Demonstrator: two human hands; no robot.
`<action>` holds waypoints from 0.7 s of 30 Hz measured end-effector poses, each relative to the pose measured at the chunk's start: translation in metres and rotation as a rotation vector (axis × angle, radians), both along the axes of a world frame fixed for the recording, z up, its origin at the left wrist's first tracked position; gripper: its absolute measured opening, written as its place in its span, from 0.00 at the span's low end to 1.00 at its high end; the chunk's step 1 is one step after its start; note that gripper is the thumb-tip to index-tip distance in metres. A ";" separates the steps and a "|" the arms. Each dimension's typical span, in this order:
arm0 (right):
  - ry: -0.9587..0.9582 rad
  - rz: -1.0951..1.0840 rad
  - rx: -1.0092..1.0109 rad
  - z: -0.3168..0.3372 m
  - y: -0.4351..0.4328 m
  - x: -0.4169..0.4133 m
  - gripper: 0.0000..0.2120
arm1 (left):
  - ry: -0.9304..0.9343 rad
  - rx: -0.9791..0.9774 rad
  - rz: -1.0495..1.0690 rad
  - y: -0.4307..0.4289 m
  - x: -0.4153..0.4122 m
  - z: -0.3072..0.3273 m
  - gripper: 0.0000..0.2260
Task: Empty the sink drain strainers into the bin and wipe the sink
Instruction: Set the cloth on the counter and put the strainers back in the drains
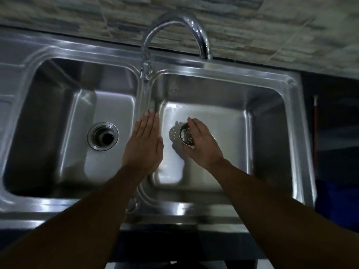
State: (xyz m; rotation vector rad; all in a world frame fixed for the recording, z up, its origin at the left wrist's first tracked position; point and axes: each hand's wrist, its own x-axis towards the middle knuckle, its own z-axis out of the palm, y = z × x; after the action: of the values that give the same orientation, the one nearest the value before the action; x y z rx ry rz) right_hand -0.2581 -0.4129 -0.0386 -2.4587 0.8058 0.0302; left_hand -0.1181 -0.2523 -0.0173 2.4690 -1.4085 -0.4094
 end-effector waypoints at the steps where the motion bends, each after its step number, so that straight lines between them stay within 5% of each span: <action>1: -0.011 -0.010 -0.004 0.009 0.007 -0.004 0.44 | 0.053 -0.004 -0.033 0.002 0.003 0.003 0.29; 5: -0.056 -0.069 -0.004 0.037 0.034 -0.015 0.48 | 0.241 -0.067 -0.149 0.025 0.025 0.026 0.29; 12: -0.199 -0.077 -0.091 0.070 0.057 0.029 0.39 | 0.117 0.074 0.038 0.130 0.073 0.050 0.38; 21: -0.202 0.143 0.014 0.089 0.104 0.140 0.38 | -0.056 0.031 0.270 0.230 0.137 0.064 0.34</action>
State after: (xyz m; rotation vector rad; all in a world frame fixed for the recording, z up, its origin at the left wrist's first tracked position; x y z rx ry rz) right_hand -0.1177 -0.3092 0.0499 -2.4539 0.5403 -0.1571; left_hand 0.0191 -0.0220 0.0465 2.6664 -1.0730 -0.3073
